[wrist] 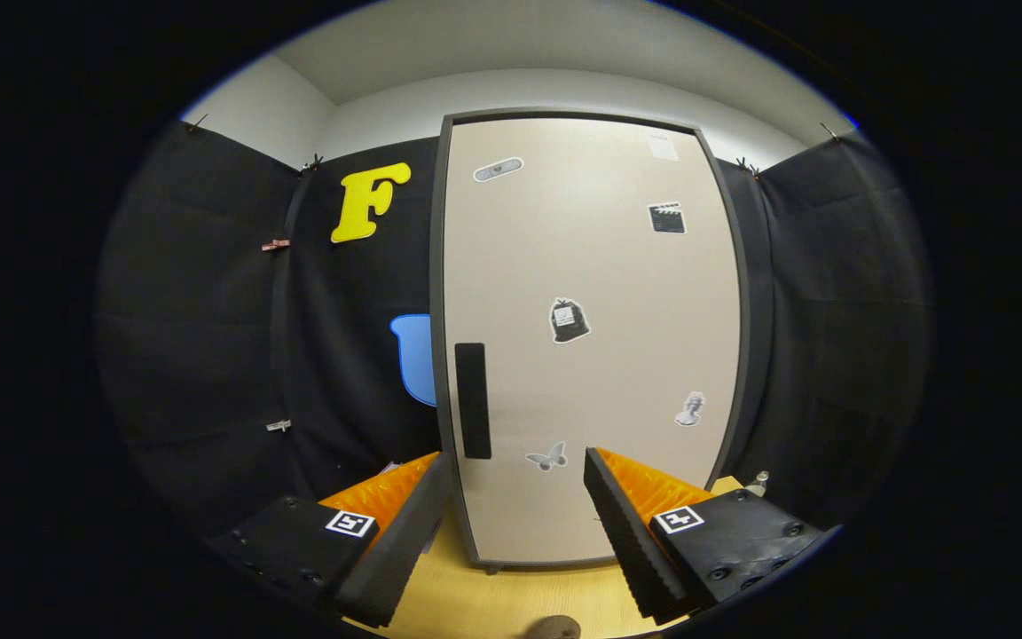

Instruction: Open the shoe cabinet door, grab the shoes and put them into the shoe cabinet, then close the shoe cabinet door.

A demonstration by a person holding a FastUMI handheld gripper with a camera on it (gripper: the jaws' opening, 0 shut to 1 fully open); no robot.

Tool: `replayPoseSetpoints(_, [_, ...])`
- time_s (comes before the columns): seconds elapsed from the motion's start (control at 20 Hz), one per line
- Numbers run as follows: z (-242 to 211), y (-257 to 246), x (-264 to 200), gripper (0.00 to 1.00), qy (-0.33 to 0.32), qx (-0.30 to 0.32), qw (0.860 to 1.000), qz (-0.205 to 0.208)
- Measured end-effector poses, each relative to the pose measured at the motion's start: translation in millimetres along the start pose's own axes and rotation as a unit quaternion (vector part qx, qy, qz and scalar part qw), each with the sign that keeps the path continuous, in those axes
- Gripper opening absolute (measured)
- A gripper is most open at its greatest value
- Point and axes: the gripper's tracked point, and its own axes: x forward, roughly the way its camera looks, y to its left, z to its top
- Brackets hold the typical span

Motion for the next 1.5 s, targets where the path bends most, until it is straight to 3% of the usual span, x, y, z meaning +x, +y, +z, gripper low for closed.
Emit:
replayPoseSetpoints(0.7, [-17,32,112,0.98,0.016,-0.004,1.000,-0.020])
replayPoseSetpoints(1.25, [-28,26,147,0.97,0.018,-0.009,0.999,-0.041])
replayPoseSetpoints(1.35, [-24,27,147,0.79,0.012,-0.007,0.999,-0.039])
replayPoseSetpoints(1.45, [-25,34,148,0.56,0.014,-0.006,1.000,-0.026])
replayPoseSetpoints(1.5, [-23,33,146,0.39,0.013,-0.008,0.999,-0.028])
